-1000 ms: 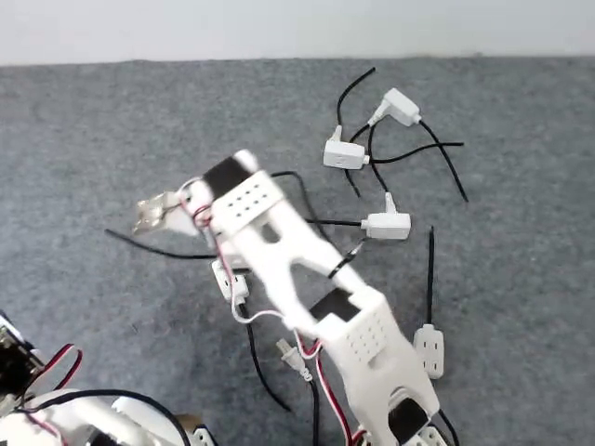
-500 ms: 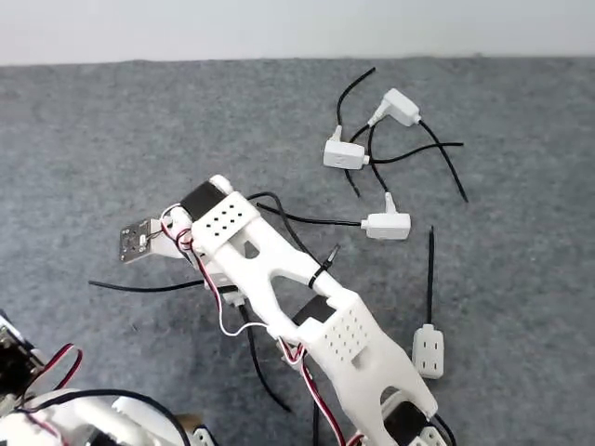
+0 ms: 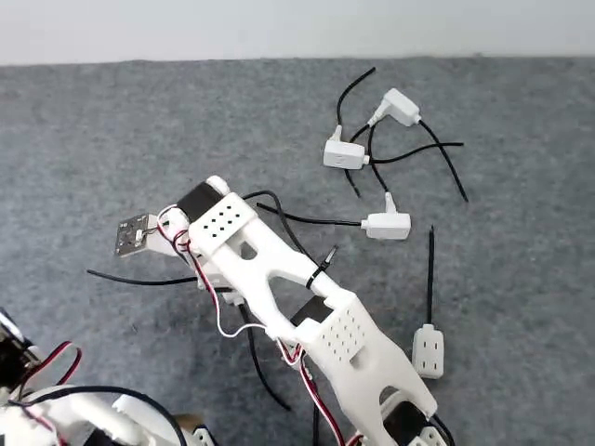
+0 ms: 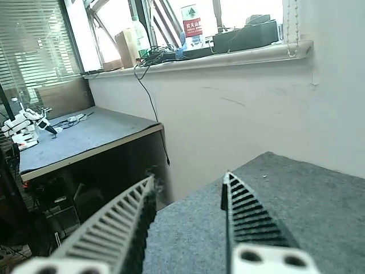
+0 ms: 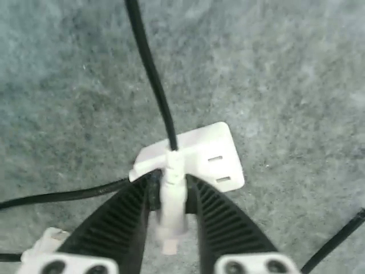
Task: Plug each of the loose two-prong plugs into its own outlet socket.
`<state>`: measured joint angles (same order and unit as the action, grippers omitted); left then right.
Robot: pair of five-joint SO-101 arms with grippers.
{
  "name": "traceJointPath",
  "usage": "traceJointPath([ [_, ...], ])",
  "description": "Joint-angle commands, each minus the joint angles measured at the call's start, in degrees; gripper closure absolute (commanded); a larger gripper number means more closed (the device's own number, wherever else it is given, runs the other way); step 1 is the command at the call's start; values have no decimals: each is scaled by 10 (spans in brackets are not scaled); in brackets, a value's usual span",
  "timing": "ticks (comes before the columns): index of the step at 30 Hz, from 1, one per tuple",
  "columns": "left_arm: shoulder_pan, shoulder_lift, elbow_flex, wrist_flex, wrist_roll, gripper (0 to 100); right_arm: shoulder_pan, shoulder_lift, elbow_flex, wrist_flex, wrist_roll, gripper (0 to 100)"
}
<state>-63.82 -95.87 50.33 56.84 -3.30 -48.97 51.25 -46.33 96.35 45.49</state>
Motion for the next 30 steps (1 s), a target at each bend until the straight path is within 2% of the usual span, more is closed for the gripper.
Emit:
traceJointPath([
  [1, 25, -2, -4, -16, -1, 818, -11, -22, -101, 58, -17, 656],
  [3, 62, -2, -5, -16, -4, 818, -8, -49, -153, 69, -39, 603],
  [5, 105, 1, -2, -16, -5, 818, 8, -94, -184, 68, -76, 608],
  [9, 191, 4, -1, -14, -39, 819, 43, -219, -189, 69, -128, 670],
  [13, 261, 4, 1, -6, -54, 819, 91, -377, -123, 69, -200, 734],
  [22, 343, 4, 22, 37, -74, 817, 176, -790, 309, 56, -224, 747],
  [30, 419, 4, 76, 39, -101, 816, 244, -1189, 763, -74, -222, 747],
])
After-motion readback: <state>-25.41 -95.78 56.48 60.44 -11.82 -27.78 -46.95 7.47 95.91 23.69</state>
